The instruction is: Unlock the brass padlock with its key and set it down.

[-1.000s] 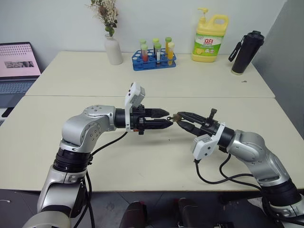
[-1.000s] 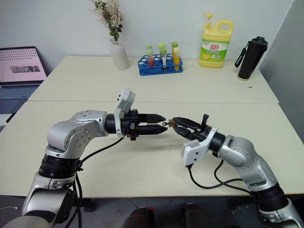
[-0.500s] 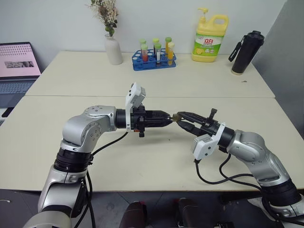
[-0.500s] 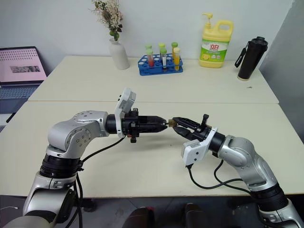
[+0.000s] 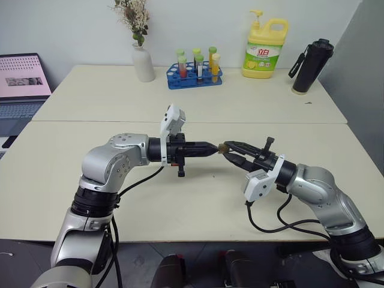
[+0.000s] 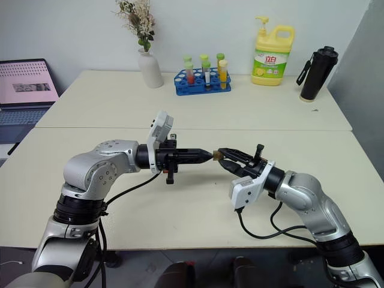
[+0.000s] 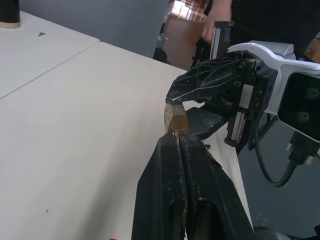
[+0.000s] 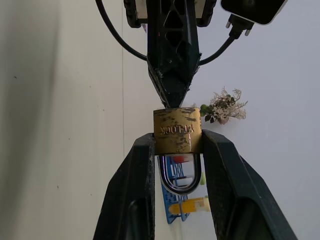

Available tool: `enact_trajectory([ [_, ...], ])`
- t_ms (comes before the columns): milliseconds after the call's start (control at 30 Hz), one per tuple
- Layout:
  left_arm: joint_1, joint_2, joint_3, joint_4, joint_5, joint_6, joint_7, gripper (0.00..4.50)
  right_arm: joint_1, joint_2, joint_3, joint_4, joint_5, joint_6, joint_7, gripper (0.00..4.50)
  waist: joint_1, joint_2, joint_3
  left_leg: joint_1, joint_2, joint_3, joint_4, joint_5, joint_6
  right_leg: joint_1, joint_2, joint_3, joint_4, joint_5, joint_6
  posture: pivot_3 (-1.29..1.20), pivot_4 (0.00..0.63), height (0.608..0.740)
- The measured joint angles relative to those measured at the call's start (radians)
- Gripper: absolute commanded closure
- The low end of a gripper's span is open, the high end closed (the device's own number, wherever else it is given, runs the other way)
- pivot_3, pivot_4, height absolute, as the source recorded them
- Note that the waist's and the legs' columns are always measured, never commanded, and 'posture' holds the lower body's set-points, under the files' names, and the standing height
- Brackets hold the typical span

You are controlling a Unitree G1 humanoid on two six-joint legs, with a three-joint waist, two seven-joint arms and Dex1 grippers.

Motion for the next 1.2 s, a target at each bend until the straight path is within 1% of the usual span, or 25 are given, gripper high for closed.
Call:
enact_trajectory([
  [200,0.035,0.023,-0.045,-0.019,0.121,-0.238,-0.046,4.50,0.013,0.011,0.004,-0.001,0.031,0.021,0.015,3.57,0.000,0.000,0.000,0.000,0.000,0.000,0.000,0.000,0.000,0.000,0.000,0.000,0.000,0.000,-0.001,0.00,0.150,0.740],
  [300,0.044,0.021,-0.060,-0.014,0.202,-0.393,-0.055,4.50,0.013,0.025,0.003,-0.002,0.047,0.041,0.018,3.57,0.000,0.000,0.000,0.000,0.000,0.000,0.000,0.000,0.000,0.000,0.000,0.000,0.000,0.000,-0.001,0.00,0.150,0.740],
  [400,0.044,0.010,-0.074,0.015,0.282,-0.564,-0.066,4.50,0.013,0.027,-0.001,-0.002,0.061,0.055,0.019,3.57,0.001,0.000,0.000,0.000,0.000,0.001,0.000,0.000,0.000,0.000,0.000,0.000,0.000,0.000,-0.001,0.00,0.150,0.740],
  [500,0.044,0.002,-0.083,0.055,0.329,-0.695,-0.078,4.50,0.013,0.027,-0.001,-0.002,0.068,0.064,0.022,3.57,0.001,0.000,0.000,0.000,0.000,0.001,0.000,0.000,0.000,0.000,0.000,0.000,0.000,0.000,-0.001,0.00,0.150,0.740],
  [733,0.043,-0.025,-0.079,0.098,0.335,-0.735,-0.080,4.50,0.014,0.028,-0.001,-0.002,0.068,0.083,0.023,3.57,0.001,0.000,0.000,0.000,0.000,0.001,0.000,0.000,0.000,0.000,0.000,0.000,0.000,0.000,0.000,0.00,0.150,0.740],
  [867,0.039,-0.028,-0.077,0.098,0.321,-0.698,-0.080,4.50,0.014,0.028,-0.001,-0.002,0.068,0.086,0.023,3.57,0.001,0.000,0.000,0.000,0.000,0.001,0.000,0.000,0.000,0.000,0.000,0.000,0.000,0.000,0.000,0.00,0.150,0.740],
  [900,0.036,-0.032,-0.071,0.098,0.301,-0.659,-0.078,4.11,0.014,0.029,-0.001,-0.002,0.068,0.086,0.022,3.57,0.001,0.000,0.000,0.000,0.000,0.001,0.000,0.000,0.000,0.000,0.000,-0.001,0.000,0.000,0.000,0.00,0.150,0.740],
  [967,0.028,-0.037,-0.063,0.102,0.276,-0.598,-0.071,3.65,0.013,0.031,-0.003,-0.002,0.068,0.086,0.021,3.57,0.000,0.000,0.000,0.000,0.000,0.000,0.000,0.000,0.000,0.000,0.000,-0.001,0.000,0.000,0.001,0.00,0.150,0.740],
  [1000,0.021,-0.037,-0.062,0.104,0.273,-0.583,-0.068,3.27,0.013,0.031,-0.004,-0.002,0.068,0.086,0.021,3.57,0.000,0.000,0.000,0.000,0.000,0.000,0.000,0.000,0.000,0.000,0.000,-0.001,0.000,0.000,0.001,0.00,0.150,0.740],
  [1033,0.015,-0.037,-0.060,0.107,0.271,-0.570,-0.065,3.04,0.013,0.031,-0.004,-0.002,0.068,0.086,0.021,3.57,0.000,0.000,0.000,0.000,0.000,0.000,0.000,0.000,0.000,0.000,0.000,-0.001,0.000,0.000,0.001,0.00,0.150,0.740],
  [1200,0.003,-0.032,-0.054,0.112,0.250,-0.468,-0.061,1.43,0.013,0.031,-0.004,-0.007,0.068,0.085,0.021,3.57,0.000,0.000,0.000,0.000,0.000,0.000,0.000,0.000,0.000,0.000,0.001,-0.001,0.000,0.000,0.001,0.00,0.150,0.740],
])
